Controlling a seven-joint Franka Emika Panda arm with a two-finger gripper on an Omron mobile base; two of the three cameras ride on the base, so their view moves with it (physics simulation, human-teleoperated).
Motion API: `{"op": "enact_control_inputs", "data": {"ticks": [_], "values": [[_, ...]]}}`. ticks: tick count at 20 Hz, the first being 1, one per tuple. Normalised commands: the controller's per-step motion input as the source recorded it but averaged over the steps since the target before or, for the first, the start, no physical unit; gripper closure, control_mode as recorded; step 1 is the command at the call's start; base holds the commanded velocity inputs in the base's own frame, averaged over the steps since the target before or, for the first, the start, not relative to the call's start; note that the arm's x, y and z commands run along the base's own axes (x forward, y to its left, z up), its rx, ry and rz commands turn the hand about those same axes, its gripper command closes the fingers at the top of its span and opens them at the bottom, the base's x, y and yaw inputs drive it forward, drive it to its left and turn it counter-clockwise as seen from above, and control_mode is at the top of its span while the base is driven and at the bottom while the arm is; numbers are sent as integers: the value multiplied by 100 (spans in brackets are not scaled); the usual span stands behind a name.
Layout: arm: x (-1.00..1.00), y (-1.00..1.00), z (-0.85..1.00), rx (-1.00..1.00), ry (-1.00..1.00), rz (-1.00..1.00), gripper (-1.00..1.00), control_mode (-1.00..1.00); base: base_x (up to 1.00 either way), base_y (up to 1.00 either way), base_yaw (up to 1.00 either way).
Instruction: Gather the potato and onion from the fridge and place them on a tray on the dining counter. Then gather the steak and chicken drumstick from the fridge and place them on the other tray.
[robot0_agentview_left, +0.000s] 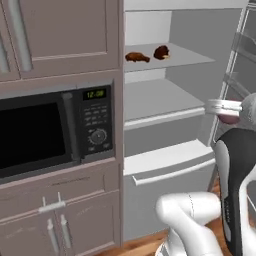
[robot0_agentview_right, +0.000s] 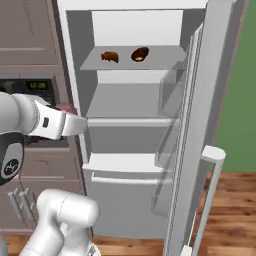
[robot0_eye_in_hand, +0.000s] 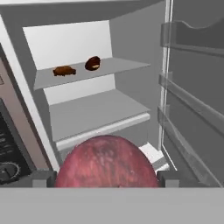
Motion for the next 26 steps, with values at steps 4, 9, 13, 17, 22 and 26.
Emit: {"op": "enact_control_inputs", "data": {"ticks": [4, 9, 13, 17, 22, 26], "values": [[0, 0, 0, 0, 0, 0, 100, 100, -100, 97, 1], [0, 0, 0, 0, 0, 0, 100, 100, -44, 21, 50], [0, 0, 0, 0, 0, 0, 100, 100, -12, 0, 100], [0, 0, 0, 0, 0, 0, 100, 100, -10, 0, 100], [0, 0, 0, 0, 0, 0, 100, 100, -8, 0, 98], [0, 0, 0, 0, 0, 0, 100, 100, -4, 0, 92]]}}
